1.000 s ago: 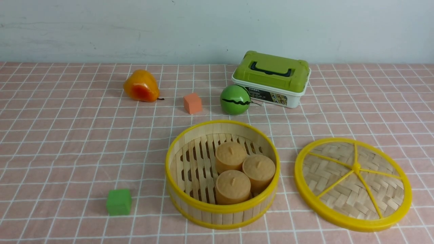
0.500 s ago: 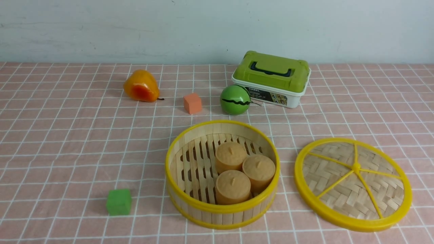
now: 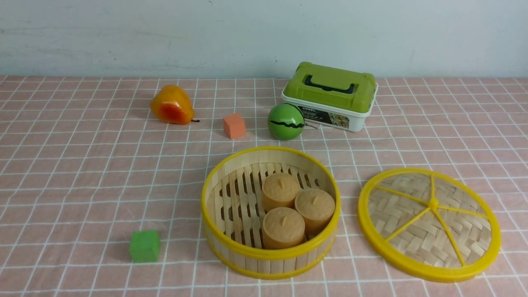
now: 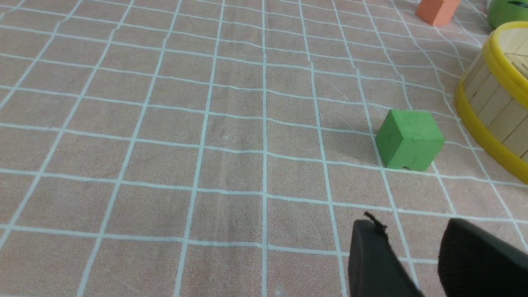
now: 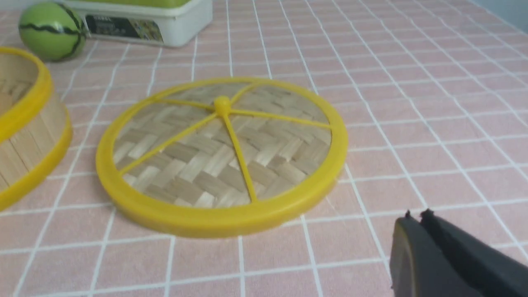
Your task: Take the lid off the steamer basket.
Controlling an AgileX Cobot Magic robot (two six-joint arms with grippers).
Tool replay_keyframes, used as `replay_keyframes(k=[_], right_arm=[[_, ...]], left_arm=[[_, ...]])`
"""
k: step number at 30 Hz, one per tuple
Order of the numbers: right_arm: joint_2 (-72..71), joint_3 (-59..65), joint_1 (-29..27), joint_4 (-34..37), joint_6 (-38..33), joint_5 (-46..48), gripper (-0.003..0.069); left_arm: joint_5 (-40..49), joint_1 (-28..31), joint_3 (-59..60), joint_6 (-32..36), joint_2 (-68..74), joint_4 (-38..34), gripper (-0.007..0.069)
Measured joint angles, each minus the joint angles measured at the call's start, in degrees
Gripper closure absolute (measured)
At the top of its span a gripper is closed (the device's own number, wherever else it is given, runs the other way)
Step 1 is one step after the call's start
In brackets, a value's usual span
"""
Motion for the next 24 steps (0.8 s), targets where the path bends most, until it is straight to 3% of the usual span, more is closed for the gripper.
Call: replay_keyframes(k=[24], right_arm=[[0.00, -0.50, 0.00, 2.81, -0.06, 2.81, 0.0659]], left_arm=[[0.00, 0.00, 0.00, 0.00, 0.00, 0.00, 0.0386]])
